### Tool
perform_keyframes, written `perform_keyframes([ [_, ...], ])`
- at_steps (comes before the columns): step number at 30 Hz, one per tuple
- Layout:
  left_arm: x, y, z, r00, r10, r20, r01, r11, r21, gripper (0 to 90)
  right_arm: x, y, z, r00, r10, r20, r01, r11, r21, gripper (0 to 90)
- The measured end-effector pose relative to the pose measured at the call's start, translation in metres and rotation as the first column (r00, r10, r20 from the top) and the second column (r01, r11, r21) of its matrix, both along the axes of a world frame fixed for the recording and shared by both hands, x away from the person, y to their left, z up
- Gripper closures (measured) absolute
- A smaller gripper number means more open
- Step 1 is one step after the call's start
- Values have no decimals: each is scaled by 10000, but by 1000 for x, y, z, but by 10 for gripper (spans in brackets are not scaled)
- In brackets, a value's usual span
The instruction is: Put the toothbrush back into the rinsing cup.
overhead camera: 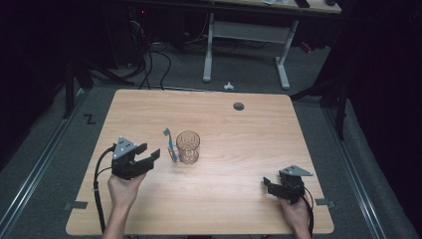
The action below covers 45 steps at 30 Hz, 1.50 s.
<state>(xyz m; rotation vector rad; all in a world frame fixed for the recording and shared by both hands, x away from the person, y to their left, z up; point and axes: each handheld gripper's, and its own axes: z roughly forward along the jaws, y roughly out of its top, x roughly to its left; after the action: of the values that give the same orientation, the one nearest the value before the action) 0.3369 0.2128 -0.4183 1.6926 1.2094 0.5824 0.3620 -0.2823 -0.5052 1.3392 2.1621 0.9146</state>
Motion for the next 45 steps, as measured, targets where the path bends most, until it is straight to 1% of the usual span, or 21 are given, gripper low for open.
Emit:
perform_keyframes([
  [13, -7, 9, -5, 9996, 272, -88, -273, 9996, -105, 445, 0, 0, 0, 10000, 9, -3, -9, 10000, -5, 288],
  [22, -11, 14, -9, 9991, 393, -141, -393, 9992, -48, 449, 0, 0, 0, 10000, 5, -8, -5, 10000, -3, 288],
  [41, -18, 24, -19, 9970, 705, -309, -707, 9975, -67, 450, 0, 0, 0, 10000, 8, -1, -8, 10000, -9, 288],
  [45, -19, 26, -23, 9962, 783, -388, -787, 9969, -92, 450, 0, 0, 0, 10000, 0, -5, 0, 10000, -4, 288],
])
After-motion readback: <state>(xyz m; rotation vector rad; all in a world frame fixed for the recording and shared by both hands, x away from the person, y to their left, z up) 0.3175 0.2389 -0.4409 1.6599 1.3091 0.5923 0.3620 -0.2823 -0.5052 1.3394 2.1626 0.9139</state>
